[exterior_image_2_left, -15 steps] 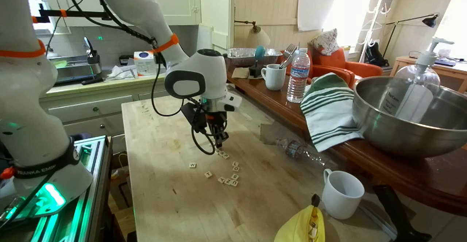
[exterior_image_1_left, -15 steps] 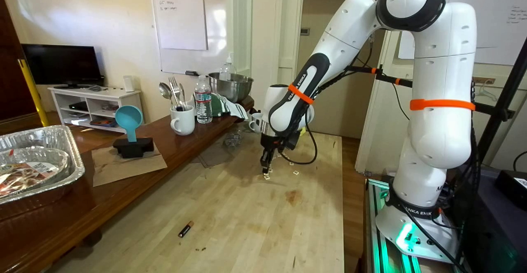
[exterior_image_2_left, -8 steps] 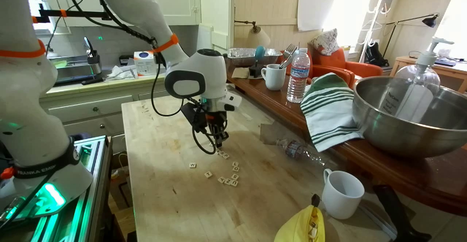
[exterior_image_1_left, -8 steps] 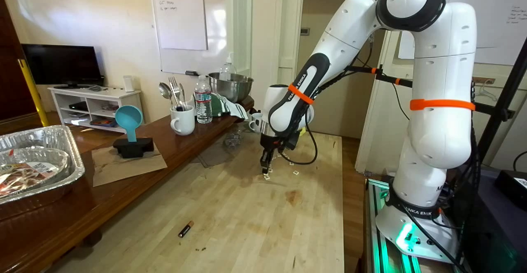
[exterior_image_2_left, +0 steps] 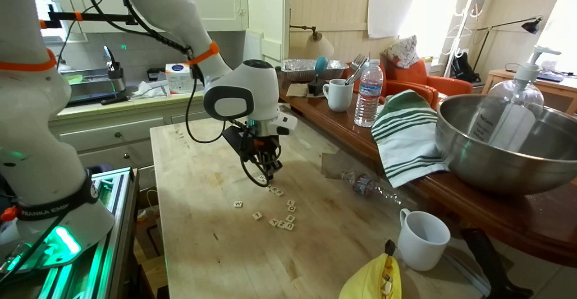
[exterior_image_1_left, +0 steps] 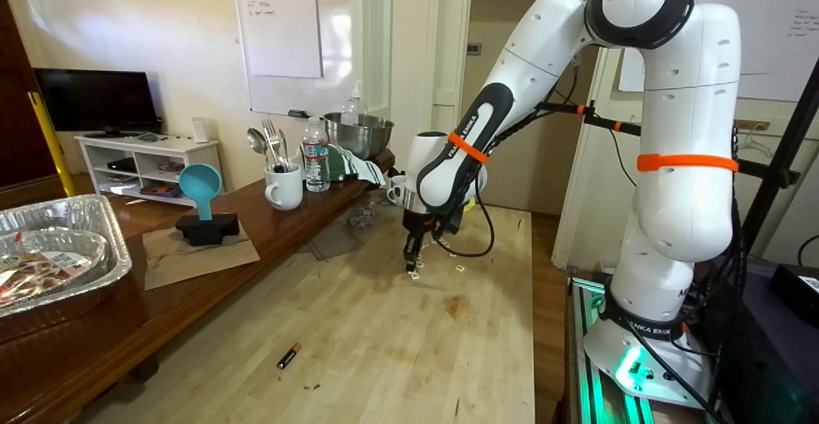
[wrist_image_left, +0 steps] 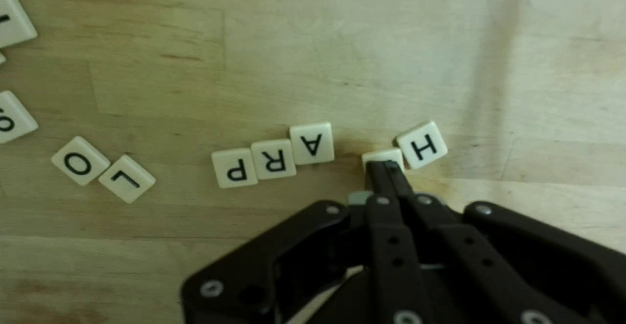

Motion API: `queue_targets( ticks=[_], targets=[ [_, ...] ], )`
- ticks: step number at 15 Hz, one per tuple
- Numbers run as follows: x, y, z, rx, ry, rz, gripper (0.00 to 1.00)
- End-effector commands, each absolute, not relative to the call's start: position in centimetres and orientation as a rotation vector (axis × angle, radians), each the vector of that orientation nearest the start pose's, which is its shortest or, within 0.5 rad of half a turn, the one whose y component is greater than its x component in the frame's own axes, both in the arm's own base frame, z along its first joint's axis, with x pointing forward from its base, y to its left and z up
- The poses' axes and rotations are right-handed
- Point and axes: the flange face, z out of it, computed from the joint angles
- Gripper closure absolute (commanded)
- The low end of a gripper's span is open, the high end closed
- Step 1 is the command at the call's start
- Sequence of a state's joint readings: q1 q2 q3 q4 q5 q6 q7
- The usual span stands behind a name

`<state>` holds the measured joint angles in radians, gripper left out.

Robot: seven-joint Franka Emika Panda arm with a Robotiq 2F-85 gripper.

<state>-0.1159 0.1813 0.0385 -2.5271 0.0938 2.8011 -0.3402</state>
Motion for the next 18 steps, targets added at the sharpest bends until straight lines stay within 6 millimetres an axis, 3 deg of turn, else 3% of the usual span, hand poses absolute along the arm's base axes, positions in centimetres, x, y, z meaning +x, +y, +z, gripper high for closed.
queue_targets(
  ticks=[1,18],
  targets=[
    [45.4,-3.4,18.1,-3.098,-0.327,-0.013,1.0],
    [43.9,-3.6,18.2,-3.083,-0.521,-0.008,1.0]
  ],
)
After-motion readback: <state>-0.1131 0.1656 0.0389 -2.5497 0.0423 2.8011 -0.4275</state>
